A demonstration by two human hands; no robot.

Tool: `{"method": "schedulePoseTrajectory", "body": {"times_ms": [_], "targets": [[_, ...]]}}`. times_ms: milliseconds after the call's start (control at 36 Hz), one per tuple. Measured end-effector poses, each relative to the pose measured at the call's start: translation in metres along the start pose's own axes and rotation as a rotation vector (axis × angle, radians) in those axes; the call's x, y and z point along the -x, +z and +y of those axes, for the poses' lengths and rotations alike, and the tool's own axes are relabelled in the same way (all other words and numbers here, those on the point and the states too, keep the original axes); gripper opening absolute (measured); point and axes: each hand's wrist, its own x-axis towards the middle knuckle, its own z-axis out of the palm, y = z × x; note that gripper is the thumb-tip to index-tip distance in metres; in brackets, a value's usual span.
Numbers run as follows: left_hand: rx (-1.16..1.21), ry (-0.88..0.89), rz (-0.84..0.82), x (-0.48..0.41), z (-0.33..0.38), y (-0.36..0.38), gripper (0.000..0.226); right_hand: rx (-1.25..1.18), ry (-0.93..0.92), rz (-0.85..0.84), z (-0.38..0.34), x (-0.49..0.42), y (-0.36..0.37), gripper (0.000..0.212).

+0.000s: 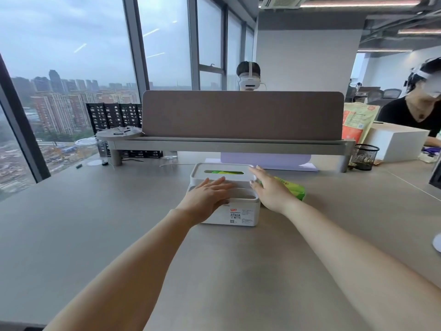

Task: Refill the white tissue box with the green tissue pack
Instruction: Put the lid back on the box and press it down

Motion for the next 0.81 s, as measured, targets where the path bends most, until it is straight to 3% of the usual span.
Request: {"method": "schedulePoseTrajectory", "body": {"times_ms": [194, 306, 389, 528, 667, 806], "targets": [[0.010, -0.029, -0.029, 0.001, 0.000, -0.004, 0.045, 0.110, 0.024, -0.046, -0.002, -0.006, 0.006, 0.050], [0.031, -0.126, 0.103, 0.001, -0.002, -0.013, 0.049, 0.182, 0.033, -0.057, -0.005, -0.008, 0.008, 0.052], [0.016, -0.326, 0.171, 0.002, -0.013, -0.015, 0.056, 0.226, 0.046, -0.059, -0.008, -0.009, 0.009, 0.054], [0.127, -0.683, 0.053, 0.001, -0.029, -0.009, 0.071, 0.178, 0.114, -0.072, -0.008, -0.017, 0.013, 0.061], [0.268, -0.651, -0.004, -0.003, -0.025, -0.004, 0.070, 0.110, 0.183, -0.135, -0.006, -0.019, 0.018, 0.062], [0.303, -0.636, -0.003, -0.008, -0.013, -0.004, 0.073, -0.045, 0.176, -0.082, -0.006, -0.016, 0.014, 0.066]]}}
